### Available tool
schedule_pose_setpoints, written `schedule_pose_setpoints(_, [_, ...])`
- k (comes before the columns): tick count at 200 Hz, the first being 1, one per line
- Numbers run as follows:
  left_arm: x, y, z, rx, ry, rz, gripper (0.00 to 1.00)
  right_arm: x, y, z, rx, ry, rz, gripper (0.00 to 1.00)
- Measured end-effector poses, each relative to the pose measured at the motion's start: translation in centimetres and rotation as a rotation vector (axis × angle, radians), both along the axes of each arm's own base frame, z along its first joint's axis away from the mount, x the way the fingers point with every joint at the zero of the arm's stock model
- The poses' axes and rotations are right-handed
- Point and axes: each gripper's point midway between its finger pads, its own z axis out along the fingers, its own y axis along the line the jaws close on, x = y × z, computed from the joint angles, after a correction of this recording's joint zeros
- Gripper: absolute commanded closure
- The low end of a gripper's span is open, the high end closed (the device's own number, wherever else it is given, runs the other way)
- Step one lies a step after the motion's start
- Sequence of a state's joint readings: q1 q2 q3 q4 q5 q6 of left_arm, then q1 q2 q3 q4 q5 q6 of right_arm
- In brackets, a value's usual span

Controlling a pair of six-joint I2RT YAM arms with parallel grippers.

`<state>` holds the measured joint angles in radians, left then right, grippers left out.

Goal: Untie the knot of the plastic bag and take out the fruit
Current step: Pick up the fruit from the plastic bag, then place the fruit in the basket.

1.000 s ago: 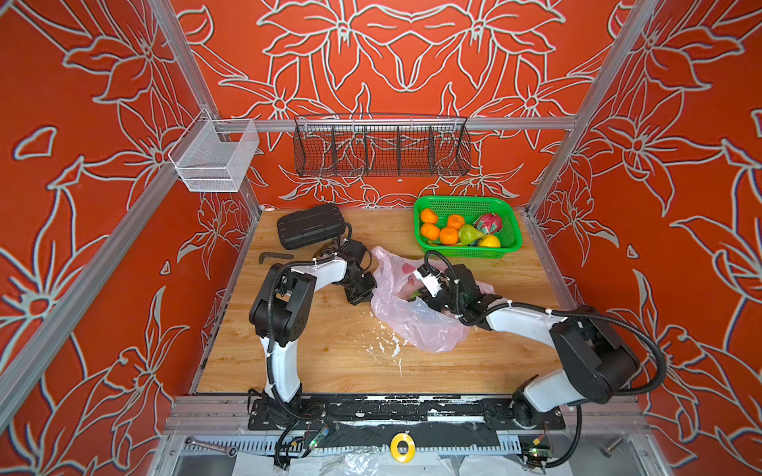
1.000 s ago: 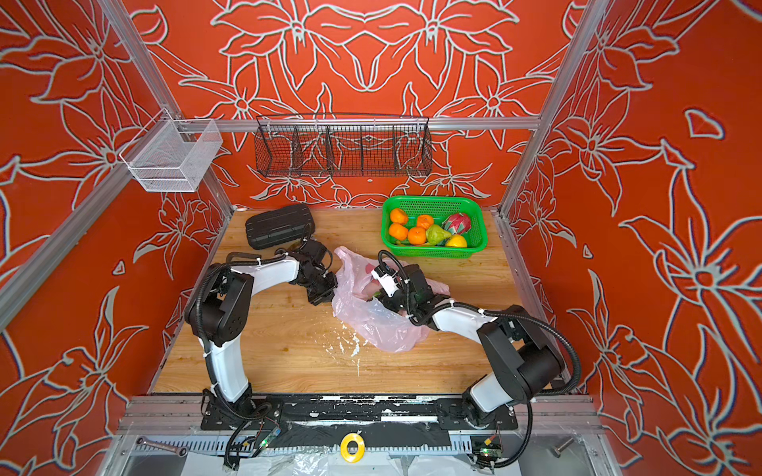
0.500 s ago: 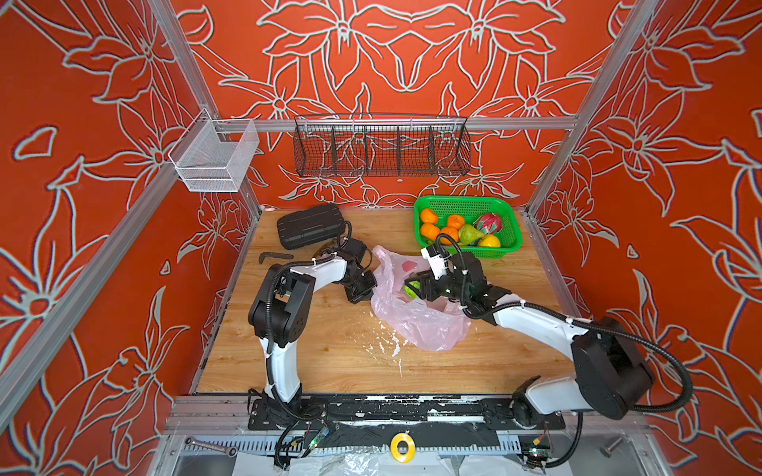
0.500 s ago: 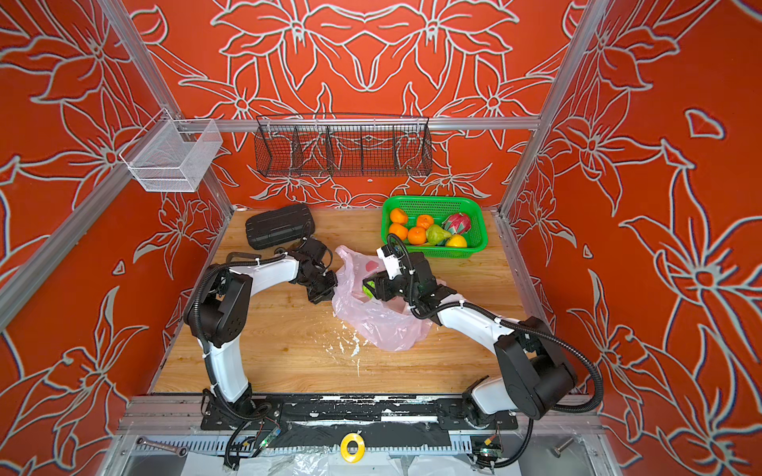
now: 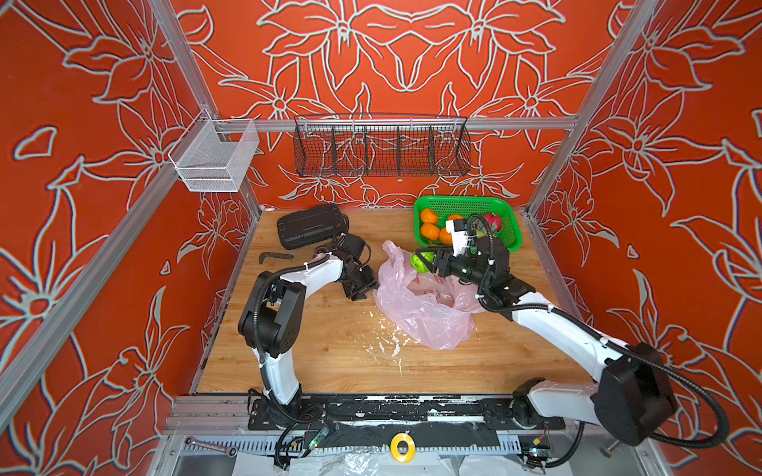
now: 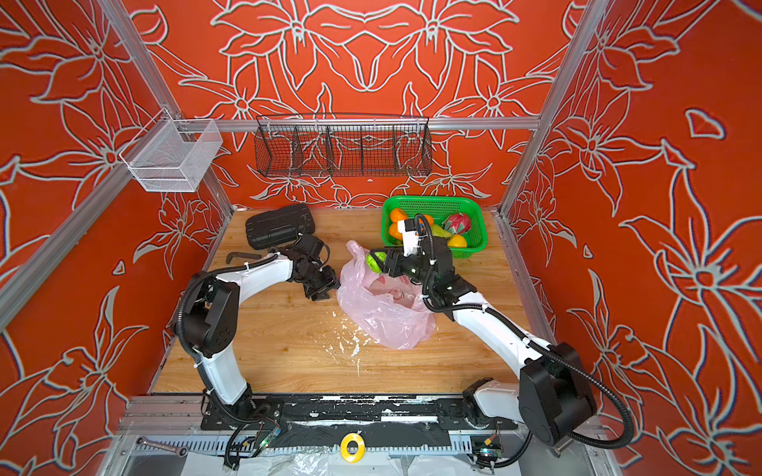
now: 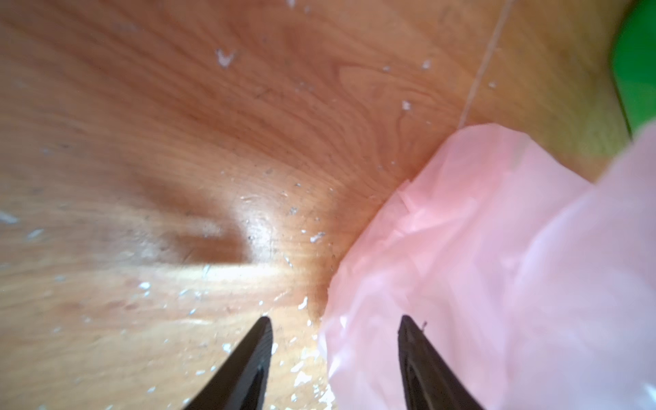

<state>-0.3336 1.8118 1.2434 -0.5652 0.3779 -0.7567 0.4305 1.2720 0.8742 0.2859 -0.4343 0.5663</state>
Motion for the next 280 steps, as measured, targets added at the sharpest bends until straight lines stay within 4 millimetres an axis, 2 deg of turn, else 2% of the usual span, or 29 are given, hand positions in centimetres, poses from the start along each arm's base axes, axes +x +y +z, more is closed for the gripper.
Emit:
schedule_pose_setpoints(31, [0.1,0.2,3.0,-0.012,-0.07,0.002,0.32,2.6,-3.5,2.4,0.092,0.022,-0.117,0.49])
schedule_pose_setpoints(53, [0.0,0.3,4.9,-0.022,-0.113,0.0,0.25,4.4,-6.4,4.1,0.158,0.037,-0.203,0.49])
schedule_pose_setpoints(75, [0.2,0.2,7.8,-0.043,-0.186,-0.007,0.17,6.3,-9.5,4.7,0.208,0.069,-0.294,0.49])
schedule_pose_setpoints(102, [0.8,0.0,12.6,-0.081,-0.312,-0.019,0.11,9.5,-13.6,3.1,0.237,0.142,-0.41,0.5])
schedule_pose_setpoints(121, [1.0,-0.3,15.7,-0.114,-0.393,-0.026,0.09,11.7,-15.9,0.7,0.246,0.207,-0.475,0.5])
schedule_pose_setpoints(136, [1.1,-0.6,17.3,-0.141,-0.435,-0.033,0.06,13.5,-17.1,-1.7,0.252,0.267,-0.515,0.5])
schedule_pose_setpoints(161, [1.3,-0.8,18.4,-0.154,-0.466,-0.047,0.02,16.8,-17.1,-5.0,0.268,0.351,-0.525,0.5])
schedule_pose_setpoints(205, [1.2,-0.7,18.7,-0.136,-0.483,-0.074,0.01,23.7,-15.9,-9.8,0.296,0.423,-0.524,0.51])
schedule_pose_setpoints(241, [0.4,-0.4,18.9,-0.126,-0.485,-0.091,0.02,29.5,-14.3,-10.7,0.246,0.397,-0.503,0.5])
schedule_pose_setpoints(280, [-1.0,-0.5,20.4,-0.153,-0.519,-0.128,0.02,32.4,-13.5,-12.5,0.184,0.394,-0.502,0.5])
